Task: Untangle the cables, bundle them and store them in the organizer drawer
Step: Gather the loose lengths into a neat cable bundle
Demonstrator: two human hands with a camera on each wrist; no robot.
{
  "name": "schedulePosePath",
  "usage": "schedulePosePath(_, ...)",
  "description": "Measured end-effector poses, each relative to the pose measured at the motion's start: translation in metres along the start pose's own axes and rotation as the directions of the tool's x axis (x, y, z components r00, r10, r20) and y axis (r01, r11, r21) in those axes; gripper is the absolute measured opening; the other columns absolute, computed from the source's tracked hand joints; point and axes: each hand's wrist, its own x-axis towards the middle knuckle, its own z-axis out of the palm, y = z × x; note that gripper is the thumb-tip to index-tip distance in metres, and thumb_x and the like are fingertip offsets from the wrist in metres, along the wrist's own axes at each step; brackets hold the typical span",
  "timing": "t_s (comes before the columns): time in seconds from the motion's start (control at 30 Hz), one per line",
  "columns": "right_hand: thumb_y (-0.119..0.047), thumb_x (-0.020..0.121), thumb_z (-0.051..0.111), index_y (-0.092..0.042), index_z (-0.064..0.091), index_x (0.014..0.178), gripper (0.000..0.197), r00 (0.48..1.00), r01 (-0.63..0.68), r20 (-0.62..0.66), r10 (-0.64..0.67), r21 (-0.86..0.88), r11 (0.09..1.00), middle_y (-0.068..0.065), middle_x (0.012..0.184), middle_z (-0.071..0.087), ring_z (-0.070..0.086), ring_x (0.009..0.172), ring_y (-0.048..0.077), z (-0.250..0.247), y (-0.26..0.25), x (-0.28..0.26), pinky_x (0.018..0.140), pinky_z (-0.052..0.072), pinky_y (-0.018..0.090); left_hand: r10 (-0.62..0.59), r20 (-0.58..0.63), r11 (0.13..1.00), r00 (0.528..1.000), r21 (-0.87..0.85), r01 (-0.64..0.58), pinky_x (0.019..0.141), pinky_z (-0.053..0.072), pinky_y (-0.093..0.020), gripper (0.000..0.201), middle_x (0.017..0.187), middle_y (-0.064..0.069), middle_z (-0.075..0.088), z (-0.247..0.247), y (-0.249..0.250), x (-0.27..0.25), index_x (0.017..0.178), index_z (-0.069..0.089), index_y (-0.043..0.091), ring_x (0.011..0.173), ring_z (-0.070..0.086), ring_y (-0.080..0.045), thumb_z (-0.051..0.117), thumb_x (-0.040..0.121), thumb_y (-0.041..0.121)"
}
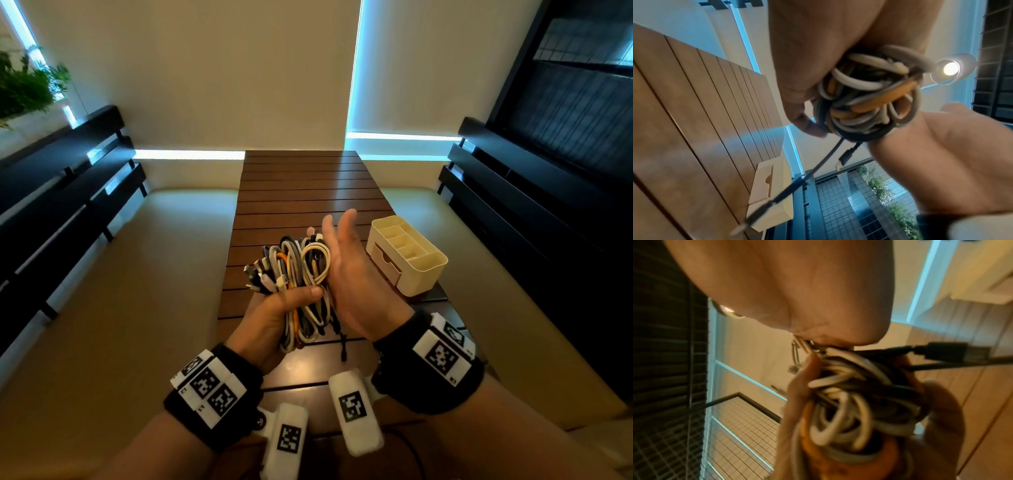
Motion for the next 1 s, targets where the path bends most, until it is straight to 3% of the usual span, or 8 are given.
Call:
schedulePosePath(0.17,-0.068,0.077,0.009,-0.047,0.075,0.07,0.07,0.999,0.052,0.005,-0.052,-0.039,0.998,-0.031,0.074,0.069,0.066,0.079,-0.012,-0.001,0.0,-0.005,0.083,0.045,0.022,-0.028,0.053,0.989,0.998,-0.141,0.035,0.06,0.06,-0.032,0.03,0.083,-0.016,0.071,-0.001,-0.001,0.002,0.102,0.071,0.005,0.068,0.071,-0.023,0.067,0.073,0.012)
schedulePosePath(0.27,-0.082,0.075,0.02,-0.03,0.068,0.119,0.083,0.995,0.07,-0.063,-0.077,-0.101,0.992,-0.026,0.11,0.07,0.06,0.108,-0.012,-0.007,0.008,-0.005,0.093,0.046,0.014,-0.019,0.024,0.991,1.0,-0.135,0.022,0.075,0.057,-0.039,0.036,0.086,-0.016,0.071,-0.009,-0.002,0.007,0.099,0.071,0.008,0.08,0.072,-0.028,0.076,0.065,0.019)
schedulePosePath(0.33,-0.099,0.063,0.032,-0.03,0.026,0.155,0.114,0.99,0.058,-0.118,-0.074,-0.133,0.989,-0.013,0.153,0.043,0.037,0.141,0.003,-0.009,0.016,-0.002,0.119,0.028,0.033,-0.038,0.014,0.99,0.999,-0.136,0.039,0.07,0.058,-0.036,0.039,0.085,-0.015,0.07,-0.012,0.0,0.009,0.098,0.069,0.008,0.078,0.071,-0.027,0.078,0.062,0.022)
schedulePosePath(0.43,-0.097,0.066,0.037,-0.041,0.014,0.156,0.108,0.989,0.058,-0.125,-0.079,-0.168,0.984,-0.007,0.153,0.044,0.038,0.142,0.009,-0.014,0.028,0.001,0.119,0.03,0.041,-0.049,0.049,0.99,0.998,-0.127,0.055,0.069,0.058,-0.034,0.042,0.086,-0.013,0.069,-0.013,0.001,0.01,0.101,0.069,0.008,0.076,0.069,-0.025,0.079,0.062,0.023)
schedulePosePath(0.6,-0.065,0.09,0.031,-0.044,0.007,0.156,0.073,0.992,0.021,-0.11,-0.062,-0.344,0.939,-0.019,0.147,0.033,0.041,0.111,-0.023,-0.023,0.027,-0.001,0.084,0.035,-0.004,-0.032,0.064,0.998,0.997,-0.05,0.035,0.079,0.057,-0.042,0.056,0.108,-0.025,0.064,-0.006,0.003,0.007,0.123,0.062,0.001,0.092,0.066,-0.034,0.076,0.071,0.018)
schedulePosePath(0.73,-0.068,0.086,0.021,-0.049,-0.015,0.151,0.077,0.999,-0.016,-0.044,-0.001,-0.386,0.922,-0.004,0.163,0.023,0.032,0.14,0.005,-0.022,0.03,-0.002,0.108,0.033,0.02,-0.034,0.143,0.999,0.989,-0.023,0.038,0.066,0.06,-0.032,0.029,0.092,-0.016,0.073,-0.002,0.003,0.005,0.104,0.071,0.007,0.078,0.072,-0.024,0.062,0.077,0.009)
schedulePosePath(0.83,-0.068,0.086,0.017,-0.048,-0.016,0.152,0.076,0.999,-0.034,-0.048,0.015,-0.408,0.912,-0.011,0.16,0.022,0.028,0.134,0.001,-0.023,0.03,0.002,0.104,0.032,0.016,-0.07,0.161,0.997,0.984,-0.005,0.071,0.072,0.055,-0.037,0.02,0.092,-0.013,0.072,-0.002,0.004,0.004,0.094,0.078,0.016,0.084,0.067,-0.032,0.07,0.076,0.015)
schedulePosePath(1.0,-0.077,0.087,0.019,-0.052,-0.001,0.152,0.073,0.998,-0.046,-0.053,0.024,-0.454,0.89,-0.004,0.16,0.033,0.035,0.143,0.014,-0.033,0.033,0.011,0.118,0.032,0.043,-0.072,0.155,0.997,0.985,0.007,0.072,0.08,0.038,-0.039,0.044,0.1,-0.018,0.069,-0.004,0.004,0.002,0.102,0.076,0.019,0.097,0.055,-0.038,0.088,0.062,0.033)
